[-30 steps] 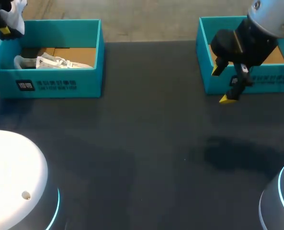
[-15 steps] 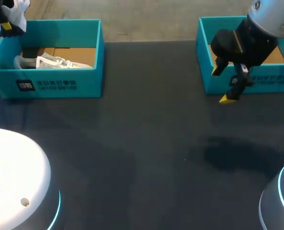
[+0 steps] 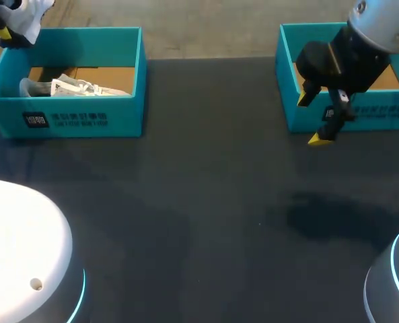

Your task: Take the shoe out of the shoebox, open the shoe tongue, remove and reinsert the insole, then place the shoe into the shoebox

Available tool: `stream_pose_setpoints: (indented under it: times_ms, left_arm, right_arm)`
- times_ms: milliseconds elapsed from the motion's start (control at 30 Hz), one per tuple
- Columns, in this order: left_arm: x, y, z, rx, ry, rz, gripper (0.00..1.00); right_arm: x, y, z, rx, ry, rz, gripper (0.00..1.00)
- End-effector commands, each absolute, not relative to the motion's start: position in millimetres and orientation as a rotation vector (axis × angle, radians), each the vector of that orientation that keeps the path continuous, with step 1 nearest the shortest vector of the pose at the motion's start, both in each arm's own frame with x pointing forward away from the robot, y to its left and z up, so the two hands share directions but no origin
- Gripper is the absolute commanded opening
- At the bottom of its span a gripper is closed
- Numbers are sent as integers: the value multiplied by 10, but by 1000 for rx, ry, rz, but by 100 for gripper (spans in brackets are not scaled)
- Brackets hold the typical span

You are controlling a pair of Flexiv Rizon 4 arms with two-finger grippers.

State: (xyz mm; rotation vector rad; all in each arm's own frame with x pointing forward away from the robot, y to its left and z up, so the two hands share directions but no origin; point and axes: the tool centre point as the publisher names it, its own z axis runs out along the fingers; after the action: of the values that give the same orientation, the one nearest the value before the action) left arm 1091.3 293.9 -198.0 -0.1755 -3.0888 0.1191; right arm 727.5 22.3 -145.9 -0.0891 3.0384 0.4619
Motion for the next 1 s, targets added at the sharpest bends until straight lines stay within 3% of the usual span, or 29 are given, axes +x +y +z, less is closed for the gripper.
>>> stream_pose_setpoints:
  times_ms: [33,267,1000]
  left_arm:
    - [10885,2954,-1930,-810,-2996,-10,0]
    - [10827,2989,-1769,-1389,-2777,44,0]
    - [10878,3005,-1763,-1428,-2739,18,0]
  right_arm:
    - [7288,235,-1467,-87,3041,457,100]
    - [7288,235,-1467,-87,3041,457,100]
    - [7288,235,-1467,-87,3041,457,100]
